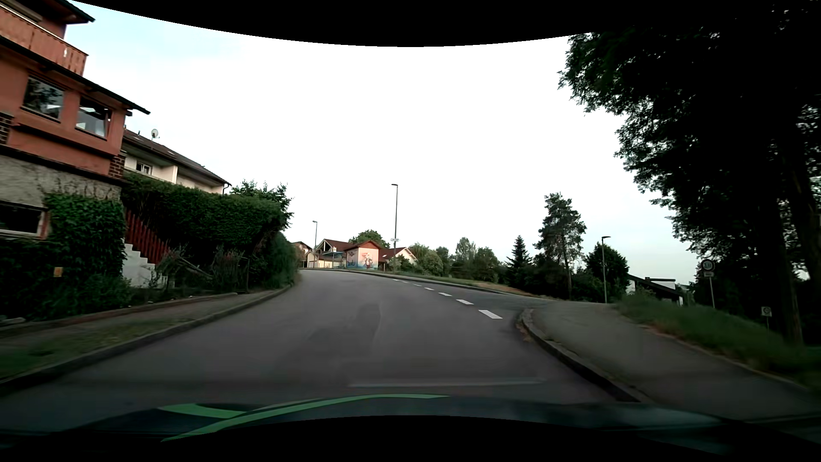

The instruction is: Follow the waypoints while adhering to traffic rules and regulations

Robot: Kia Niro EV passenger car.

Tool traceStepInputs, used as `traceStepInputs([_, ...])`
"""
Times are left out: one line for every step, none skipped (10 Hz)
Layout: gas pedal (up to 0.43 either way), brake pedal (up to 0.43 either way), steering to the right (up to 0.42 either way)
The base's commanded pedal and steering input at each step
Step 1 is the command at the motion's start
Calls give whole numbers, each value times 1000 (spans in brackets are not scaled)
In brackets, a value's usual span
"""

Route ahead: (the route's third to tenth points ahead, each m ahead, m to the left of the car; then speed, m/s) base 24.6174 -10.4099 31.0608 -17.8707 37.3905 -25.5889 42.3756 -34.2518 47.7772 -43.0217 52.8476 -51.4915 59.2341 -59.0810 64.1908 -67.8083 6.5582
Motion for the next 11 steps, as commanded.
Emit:
traceStepInputs([110, 0, 10])
traceStepInputs([110, 0, 14])
traceStepInputs([110, 0, 18])
traceStepInputs([110, 0, 26])
traceStepInputs([110, 0, 36])
traceStepInputs([110, 0, 46])
traceStepInputs([110, 0, 59])
traceStepInputs([110, 0, 75])
traceStepInputs([110, 0, 95])
traceStepInputs([110, 0, 115])
traceStepInputs([110, 0, 144])
